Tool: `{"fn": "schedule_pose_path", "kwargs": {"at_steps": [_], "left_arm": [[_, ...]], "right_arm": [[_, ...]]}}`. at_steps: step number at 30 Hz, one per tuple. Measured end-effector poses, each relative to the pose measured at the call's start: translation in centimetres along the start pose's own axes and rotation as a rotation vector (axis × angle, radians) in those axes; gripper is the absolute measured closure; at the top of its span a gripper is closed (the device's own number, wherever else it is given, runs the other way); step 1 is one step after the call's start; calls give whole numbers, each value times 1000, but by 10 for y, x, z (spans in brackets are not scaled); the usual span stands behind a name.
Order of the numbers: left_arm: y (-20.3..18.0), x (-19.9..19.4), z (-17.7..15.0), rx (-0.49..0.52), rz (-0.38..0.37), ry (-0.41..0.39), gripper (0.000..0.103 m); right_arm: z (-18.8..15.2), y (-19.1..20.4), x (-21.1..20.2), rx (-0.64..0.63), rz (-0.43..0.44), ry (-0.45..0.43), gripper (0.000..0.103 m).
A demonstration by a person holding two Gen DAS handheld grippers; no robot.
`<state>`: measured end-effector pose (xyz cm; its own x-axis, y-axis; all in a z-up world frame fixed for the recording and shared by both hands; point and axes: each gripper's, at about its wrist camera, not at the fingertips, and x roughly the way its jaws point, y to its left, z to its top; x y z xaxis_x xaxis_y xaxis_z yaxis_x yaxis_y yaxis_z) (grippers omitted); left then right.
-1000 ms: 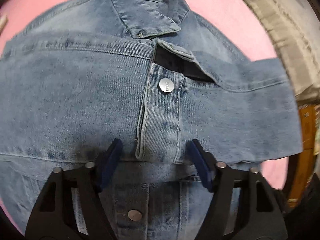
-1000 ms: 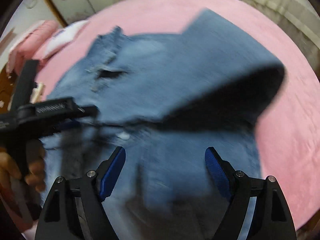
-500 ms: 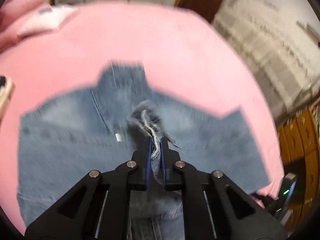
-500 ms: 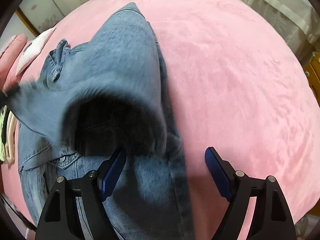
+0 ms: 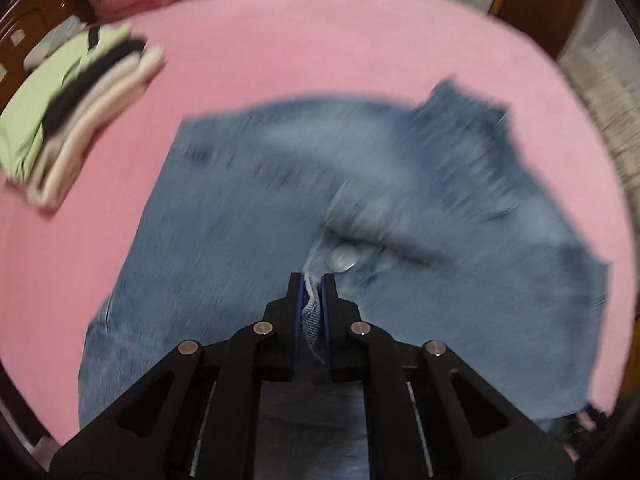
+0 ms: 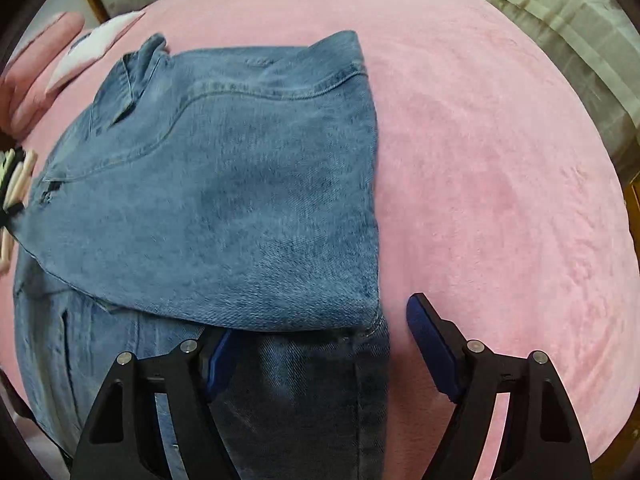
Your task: Fold large clothes
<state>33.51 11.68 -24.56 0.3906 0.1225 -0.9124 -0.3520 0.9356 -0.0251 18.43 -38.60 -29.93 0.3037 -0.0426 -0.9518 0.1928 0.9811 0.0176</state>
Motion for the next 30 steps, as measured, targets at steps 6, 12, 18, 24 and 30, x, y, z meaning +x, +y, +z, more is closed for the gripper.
{"fn": "schedule_pose_path", "kwargs": {"at_steps": [6,12,18,24,30], "left_arm": [[4,-2,-26,10,54,-23,97],[22,-32,-28,14,130,-55,97],[40,-27,-48,-36,139,12,95],[39,-56,-56,-51,383,-62,95],[-29,-57,-56,202,-92,70,67]], "right_arm": [[-11,-25,-13,8,40,60,23],[-17,-53,-75,48,111,-104,24],[-3,-54,-83,69,207,-152,34],[15,3,-42,39,398,-16,73],[14,76,-2,-58,629,144,96]]}}
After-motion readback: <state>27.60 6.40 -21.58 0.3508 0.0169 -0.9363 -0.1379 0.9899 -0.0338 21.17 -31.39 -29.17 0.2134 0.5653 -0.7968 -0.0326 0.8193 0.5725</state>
